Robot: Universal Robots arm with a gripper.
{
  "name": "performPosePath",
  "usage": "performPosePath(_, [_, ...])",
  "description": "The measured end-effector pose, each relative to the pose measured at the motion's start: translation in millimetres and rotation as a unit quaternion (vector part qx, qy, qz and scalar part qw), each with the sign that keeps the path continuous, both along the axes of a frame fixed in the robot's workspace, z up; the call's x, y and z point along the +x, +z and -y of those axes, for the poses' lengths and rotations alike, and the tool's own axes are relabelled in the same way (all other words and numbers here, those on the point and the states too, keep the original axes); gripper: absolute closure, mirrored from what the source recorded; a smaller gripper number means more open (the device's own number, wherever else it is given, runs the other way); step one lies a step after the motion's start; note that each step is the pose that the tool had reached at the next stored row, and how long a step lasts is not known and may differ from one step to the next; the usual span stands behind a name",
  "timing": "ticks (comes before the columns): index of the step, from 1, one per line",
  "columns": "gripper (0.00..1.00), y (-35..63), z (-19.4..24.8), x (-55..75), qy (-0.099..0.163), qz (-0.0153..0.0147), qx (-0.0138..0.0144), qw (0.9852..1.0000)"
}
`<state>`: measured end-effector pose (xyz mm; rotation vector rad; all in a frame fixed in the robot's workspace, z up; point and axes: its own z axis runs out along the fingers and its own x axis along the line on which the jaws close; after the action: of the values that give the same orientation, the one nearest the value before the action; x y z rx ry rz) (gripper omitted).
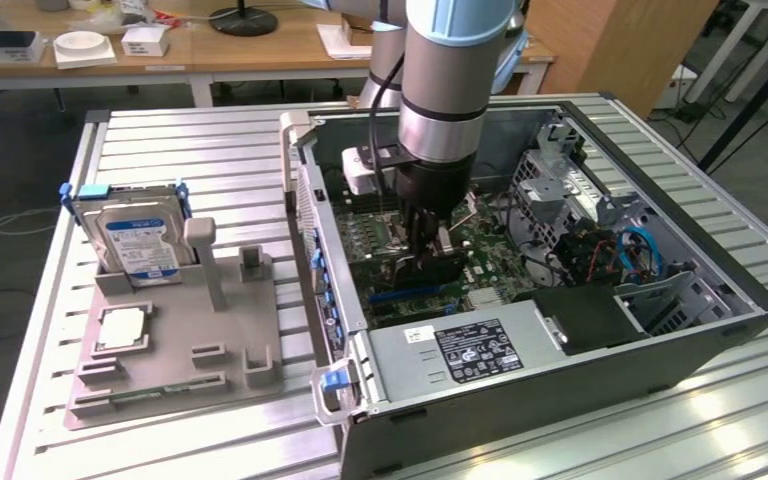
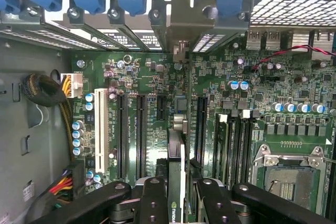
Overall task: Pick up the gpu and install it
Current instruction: 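Insert the gpu into the slot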
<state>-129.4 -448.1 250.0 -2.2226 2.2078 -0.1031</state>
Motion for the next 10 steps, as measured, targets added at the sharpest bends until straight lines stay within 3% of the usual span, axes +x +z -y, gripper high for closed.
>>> performPosePath(10, [0.74, -1.2, -0.2, 0.0, 0.000, 0.0003, 0.0001, 1.0000])
